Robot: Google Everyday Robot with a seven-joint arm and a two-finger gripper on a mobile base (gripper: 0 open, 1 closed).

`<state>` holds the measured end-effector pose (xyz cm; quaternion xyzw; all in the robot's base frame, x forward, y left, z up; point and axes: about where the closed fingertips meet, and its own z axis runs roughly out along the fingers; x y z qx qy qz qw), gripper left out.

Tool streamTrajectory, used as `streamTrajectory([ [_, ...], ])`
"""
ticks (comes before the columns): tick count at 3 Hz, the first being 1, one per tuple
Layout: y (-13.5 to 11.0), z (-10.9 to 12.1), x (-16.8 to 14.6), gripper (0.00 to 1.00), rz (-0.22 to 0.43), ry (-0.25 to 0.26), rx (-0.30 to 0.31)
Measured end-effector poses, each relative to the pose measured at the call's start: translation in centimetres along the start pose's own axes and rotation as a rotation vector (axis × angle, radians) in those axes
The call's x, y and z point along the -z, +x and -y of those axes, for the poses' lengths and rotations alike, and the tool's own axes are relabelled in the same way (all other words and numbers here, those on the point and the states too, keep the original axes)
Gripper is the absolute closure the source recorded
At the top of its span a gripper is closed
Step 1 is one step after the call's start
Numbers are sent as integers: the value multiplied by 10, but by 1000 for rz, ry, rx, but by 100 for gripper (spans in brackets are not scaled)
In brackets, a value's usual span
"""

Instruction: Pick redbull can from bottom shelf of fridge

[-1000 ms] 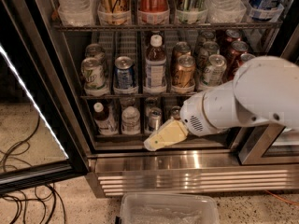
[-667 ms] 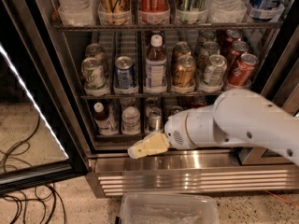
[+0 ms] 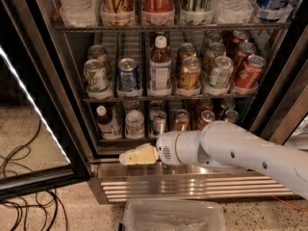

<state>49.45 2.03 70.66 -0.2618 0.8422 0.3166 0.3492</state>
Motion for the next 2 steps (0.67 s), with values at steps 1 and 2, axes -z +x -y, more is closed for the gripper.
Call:
streamTrajectory([
  [1,0,0,0,0,0,0,0],
  [2,5,6,-11,0,23,-22,-27],
])
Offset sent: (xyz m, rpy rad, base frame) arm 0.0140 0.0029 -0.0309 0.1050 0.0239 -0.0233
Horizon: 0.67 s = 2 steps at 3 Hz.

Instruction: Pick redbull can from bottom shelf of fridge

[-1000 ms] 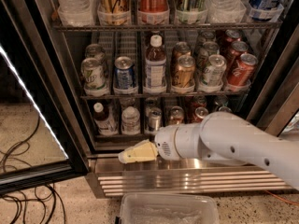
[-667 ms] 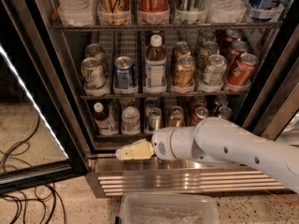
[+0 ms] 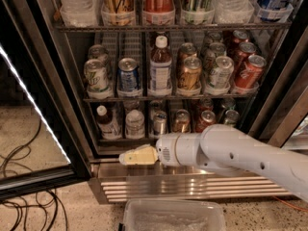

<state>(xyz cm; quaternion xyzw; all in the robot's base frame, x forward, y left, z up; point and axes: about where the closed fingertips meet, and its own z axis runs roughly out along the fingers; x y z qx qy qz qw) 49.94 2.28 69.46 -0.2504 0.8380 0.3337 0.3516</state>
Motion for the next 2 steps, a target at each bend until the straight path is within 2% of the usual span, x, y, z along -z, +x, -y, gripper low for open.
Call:
streamTrajectory([
  [1,11,12,-13,0,62,-11,-51],
  [2,30,28,-24,0,171,11,-99],
])
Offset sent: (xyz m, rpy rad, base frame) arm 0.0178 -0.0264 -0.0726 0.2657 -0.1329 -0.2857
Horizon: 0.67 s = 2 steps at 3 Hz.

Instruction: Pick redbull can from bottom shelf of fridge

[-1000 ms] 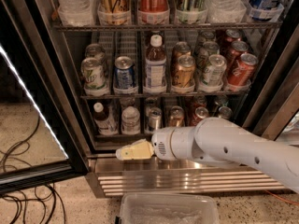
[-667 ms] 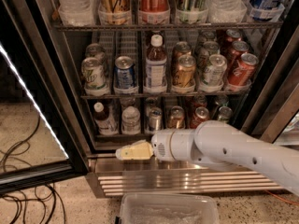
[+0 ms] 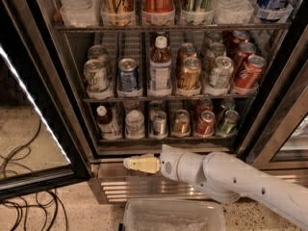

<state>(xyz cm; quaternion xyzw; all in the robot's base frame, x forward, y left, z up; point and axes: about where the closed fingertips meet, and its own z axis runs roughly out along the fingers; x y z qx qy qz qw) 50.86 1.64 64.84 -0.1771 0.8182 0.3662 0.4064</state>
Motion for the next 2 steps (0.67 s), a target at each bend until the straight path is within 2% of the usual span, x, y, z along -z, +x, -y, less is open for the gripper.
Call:
streamTrajectory([
  [1,20,20,-3,0,88,48,-67],
  [2,23,26,-5,0,102,58,-91],
])
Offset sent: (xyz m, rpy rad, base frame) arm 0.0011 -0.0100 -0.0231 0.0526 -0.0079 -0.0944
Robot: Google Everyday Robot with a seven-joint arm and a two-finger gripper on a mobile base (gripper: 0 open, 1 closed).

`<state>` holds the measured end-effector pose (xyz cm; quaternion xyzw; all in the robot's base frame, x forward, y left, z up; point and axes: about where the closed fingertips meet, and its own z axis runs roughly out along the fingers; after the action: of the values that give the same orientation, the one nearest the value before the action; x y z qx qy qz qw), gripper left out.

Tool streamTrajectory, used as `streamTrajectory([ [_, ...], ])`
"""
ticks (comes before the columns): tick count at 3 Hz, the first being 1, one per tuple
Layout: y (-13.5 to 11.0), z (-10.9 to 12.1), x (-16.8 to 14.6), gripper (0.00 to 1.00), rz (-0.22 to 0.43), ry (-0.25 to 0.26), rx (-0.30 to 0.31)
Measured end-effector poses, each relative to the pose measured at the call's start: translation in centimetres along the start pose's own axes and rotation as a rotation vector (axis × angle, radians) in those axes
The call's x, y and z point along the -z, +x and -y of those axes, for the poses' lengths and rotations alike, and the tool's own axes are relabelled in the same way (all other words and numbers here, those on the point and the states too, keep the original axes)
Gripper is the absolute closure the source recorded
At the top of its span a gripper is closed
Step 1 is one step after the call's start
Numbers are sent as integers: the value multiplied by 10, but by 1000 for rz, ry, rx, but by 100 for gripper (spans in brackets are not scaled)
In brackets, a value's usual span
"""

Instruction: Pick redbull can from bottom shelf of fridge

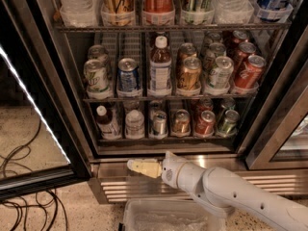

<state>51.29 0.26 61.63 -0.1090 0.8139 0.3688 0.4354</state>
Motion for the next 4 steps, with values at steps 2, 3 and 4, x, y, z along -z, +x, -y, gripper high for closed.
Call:
streamTrajectory([
  [2,-13,16,-22,0,55,51,63],
  [3,-25,28,-23,0,128,141,139],
  [4,-34,39,-19,0,187,207,187],
])
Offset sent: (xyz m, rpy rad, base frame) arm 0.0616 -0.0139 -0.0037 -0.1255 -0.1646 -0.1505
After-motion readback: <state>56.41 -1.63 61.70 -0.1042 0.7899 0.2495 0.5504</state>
